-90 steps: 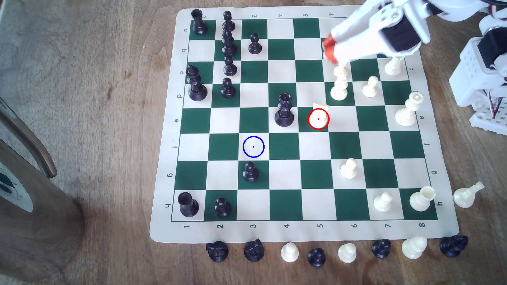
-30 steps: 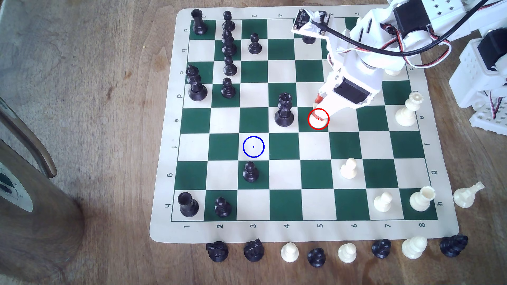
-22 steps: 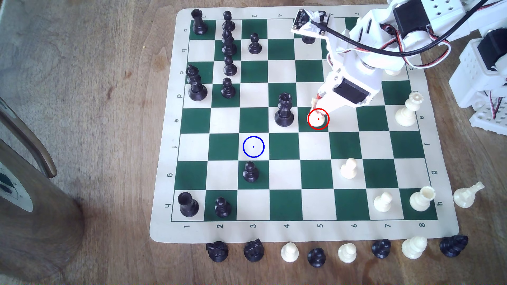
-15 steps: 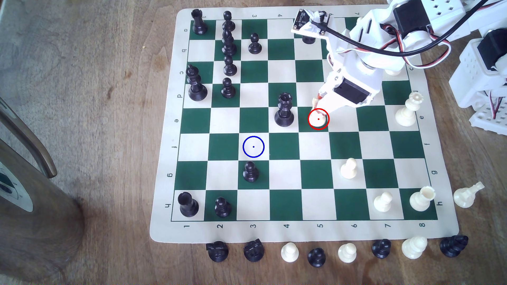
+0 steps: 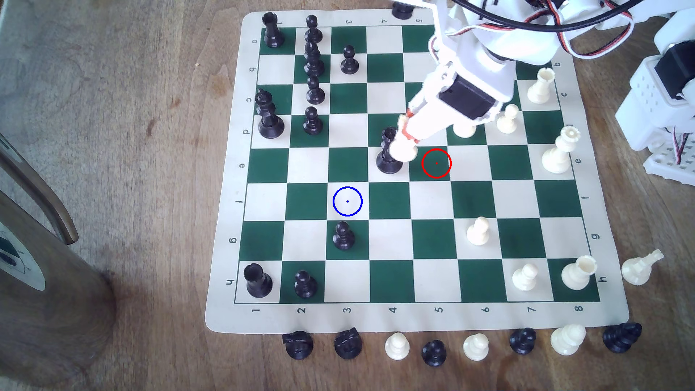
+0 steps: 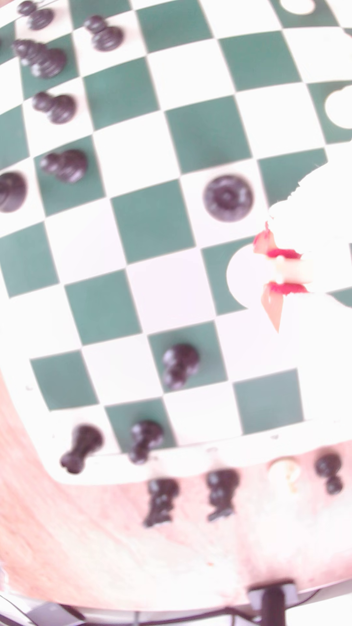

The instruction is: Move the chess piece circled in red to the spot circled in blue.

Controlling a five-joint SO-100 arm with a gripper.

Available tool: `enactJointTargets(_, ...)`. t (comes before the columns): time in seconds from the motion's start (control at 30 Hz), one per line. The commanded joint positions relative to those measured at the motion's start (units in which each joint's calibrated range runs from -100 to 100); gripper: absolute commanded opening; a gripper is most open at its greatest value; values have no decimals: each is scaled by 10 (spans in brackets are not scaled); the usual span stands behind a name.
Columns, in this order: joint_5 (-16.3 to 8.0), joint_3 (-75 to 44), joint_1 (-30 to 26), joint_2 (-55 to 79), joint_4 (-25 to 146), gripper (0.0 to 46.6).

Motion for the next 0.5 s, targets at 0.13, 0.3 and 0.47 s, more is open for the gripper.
enactJointTargets(0.13,19,-209,-18,187,-27,2)
enactJointTargets(0.3,28,-241,-25,240,-53,2)
enactJointTargets(0.47,42,-245,-23,272,-64,2)
